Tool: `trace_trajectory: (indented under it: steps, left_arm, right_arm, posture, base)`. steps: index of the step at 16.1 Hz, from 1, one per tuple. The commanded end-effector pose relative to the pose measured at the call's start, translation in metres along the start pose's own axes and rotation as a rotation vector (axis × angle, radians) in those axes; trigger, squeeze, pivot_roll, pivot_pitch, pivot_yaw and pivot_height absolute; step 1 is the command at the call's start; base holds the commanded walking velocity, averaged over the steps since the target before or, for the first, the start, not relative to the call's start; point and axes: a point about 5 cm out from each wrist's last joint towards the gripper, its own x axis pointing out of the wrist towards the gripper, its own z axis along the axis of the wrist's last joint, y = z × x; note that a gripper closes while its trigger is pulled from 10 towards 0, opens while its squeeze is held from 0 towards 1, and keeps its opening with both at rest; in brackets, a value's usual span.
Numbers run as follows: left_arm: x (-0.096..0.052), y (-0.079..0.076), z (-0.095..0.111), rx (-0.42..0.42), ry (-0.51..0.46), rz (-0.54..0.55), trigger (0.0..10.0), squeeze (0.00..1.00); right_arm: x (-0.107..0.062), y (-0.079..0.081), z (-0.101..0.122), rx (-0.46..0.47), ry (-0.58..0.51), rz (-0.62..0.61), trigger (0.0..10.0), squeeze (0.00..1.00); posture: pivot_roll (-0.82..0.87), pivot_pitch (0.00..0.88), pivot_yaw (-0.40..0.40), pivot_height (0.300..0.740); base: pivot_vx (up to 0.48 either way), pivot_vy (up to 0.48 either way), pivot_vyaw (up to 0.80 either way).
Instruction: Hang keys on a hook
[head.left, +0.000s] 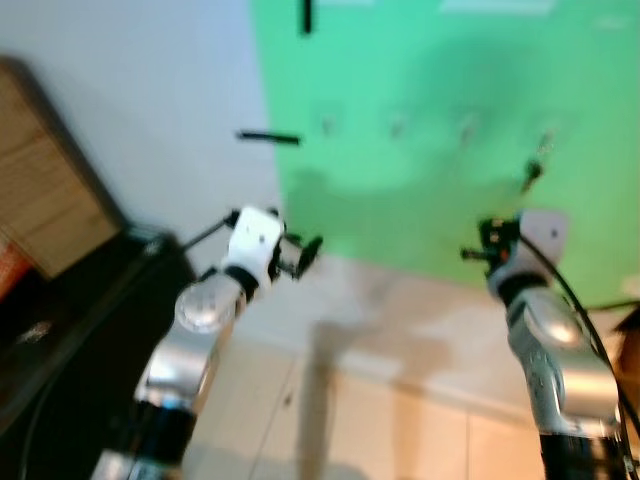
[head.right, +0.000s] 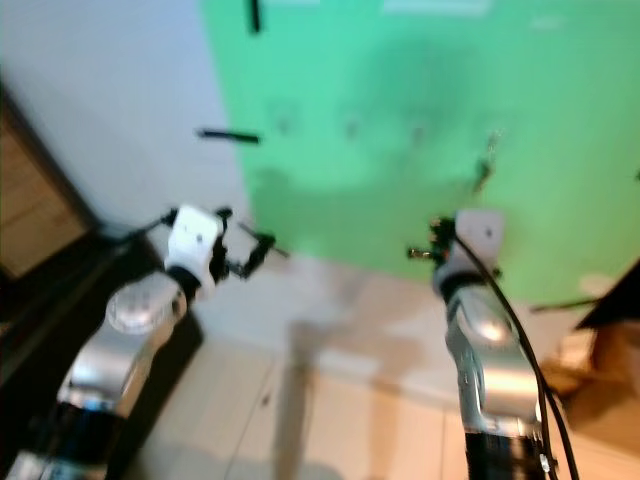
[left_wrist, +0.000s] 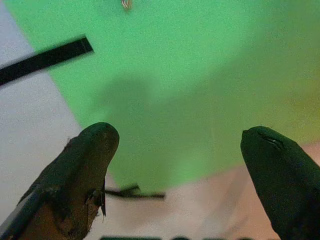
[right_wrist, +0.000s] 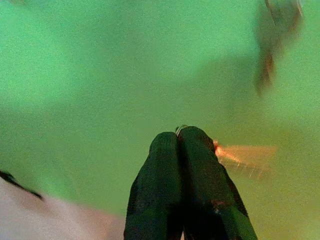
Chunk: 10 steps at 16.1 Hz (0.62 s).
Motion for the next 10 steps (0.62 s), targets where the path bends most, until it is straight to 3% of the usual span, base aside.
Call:
trace_trajectory:
  steps: [1, 5, 10]
  left_arm:
    - [-0.006, 0.010, -0.006, 0.007, 0.029, 0.025, 10.0, 0.00]
    - [-0.007, 0.009, -0.003, 0.027, 0.025, -0.013, 10.0, 0.00]
    - [-0.015, 0.007, 0.004, 0.029, -0.008, -0.122, 10.0, 0.00]
  right_arm:
    - [0.002, 0.017, 0.009, 0.015, -0.050, 0.107, 10.0, 0.00]
    - [0.002, 0.014, 0.024, 0.065, -0.118, 0.156, 10.0, 0.00]
    - [0.003, 0.018, 0.037, 0.089, -0.188, 0.258, 10.0, 0.00]
  posture:
    - [-0.10, 0.000, 0.100, 0.740]
    - [-0.09, 0.000, 0.096, 0.740]
    - [-0.08, 0.000, 0.084, 0.740]
  base:
    - [0.319, 0.000, 0.00]
    - [0.307, 0.000, 0.00]
    - [0.000, 0.000, 0.00]
